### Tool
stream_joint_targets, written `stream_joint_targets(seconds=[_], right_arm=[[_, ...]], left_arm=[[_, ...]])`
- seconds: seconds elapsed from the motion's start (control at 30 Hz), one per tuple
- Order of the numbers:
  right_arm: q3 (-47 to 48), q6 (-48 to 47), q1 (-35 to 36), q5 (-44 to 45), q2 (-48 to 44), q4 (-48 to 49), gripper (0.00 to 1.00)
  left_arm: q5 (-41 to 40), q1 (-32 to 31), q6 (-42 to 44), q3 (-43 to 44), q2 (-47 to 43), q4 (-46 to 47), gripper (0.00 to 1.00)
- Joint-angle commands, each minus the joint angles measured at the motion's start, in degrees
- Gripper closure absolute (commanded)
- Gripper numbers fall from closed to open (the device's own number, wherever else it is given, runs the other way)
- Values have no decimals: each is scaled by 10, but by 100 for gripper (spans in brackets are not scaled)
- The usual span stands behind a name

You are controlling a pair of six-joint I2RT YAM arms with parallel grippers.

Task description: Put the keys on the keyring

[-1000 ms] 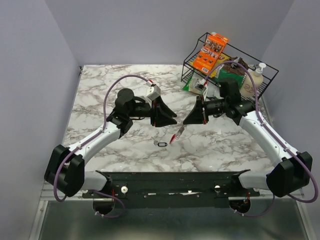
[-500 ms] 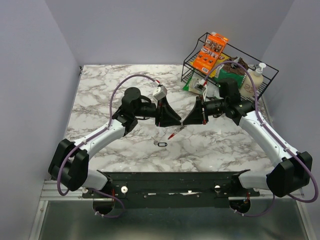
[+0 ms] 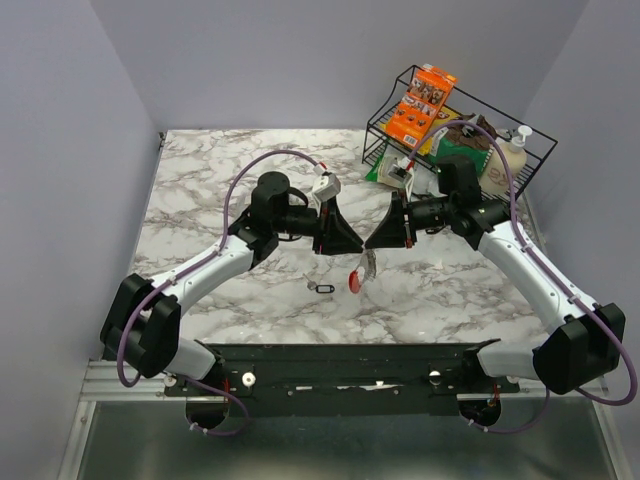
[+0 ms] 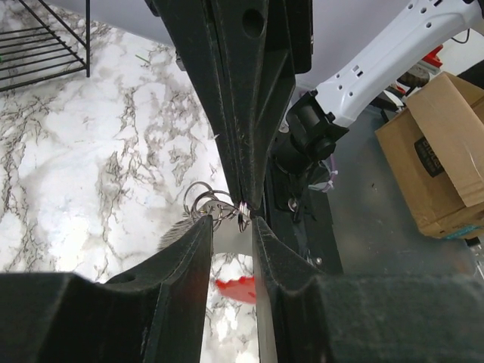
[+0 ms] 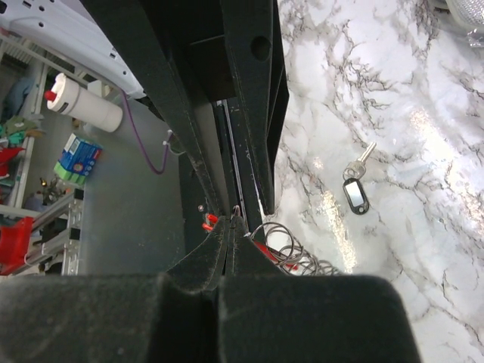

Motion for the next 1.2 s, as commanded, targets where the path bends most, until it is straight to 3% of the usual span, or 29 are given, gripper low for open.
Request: stream_joint_targets(seconds=[0.0, 0.17, 0.47, 0.73, 0.93, 0.97, 1.07, 1.17], right_arm=[[22, -4, 4, -7, 4, -5, 99], [23, -4, 5, -6, 8, -4, 99], [20, -4, 5, 1, 11, -5, 99], [24, 3, 5, 29, 5, -1, 95], [10, 31, 5, 69, -30, 44, 56], [2, 32, 5, 74, -45, 50, 45], [-10, 40, 5, 91, -66, 72, 29], [-21, 46, 5, 91, -84, 86, 20]], left_arm=[[18, -8, 14, 14, 7, -18, 65], [19, -11, 16, 15, 10, -12, 72], [17, -13, 0, 28, 28, 0, 100], [6, -13, 15, 7, 14, 11, 100], [-12, -13, 65, -15, -21, 4, 100], [-14, -13, 71, -17, -26, 4, 100], [-13, -12, 93, -29, -40, 4, 100], [11, -12, 110, -50, -58, 28, 100]])
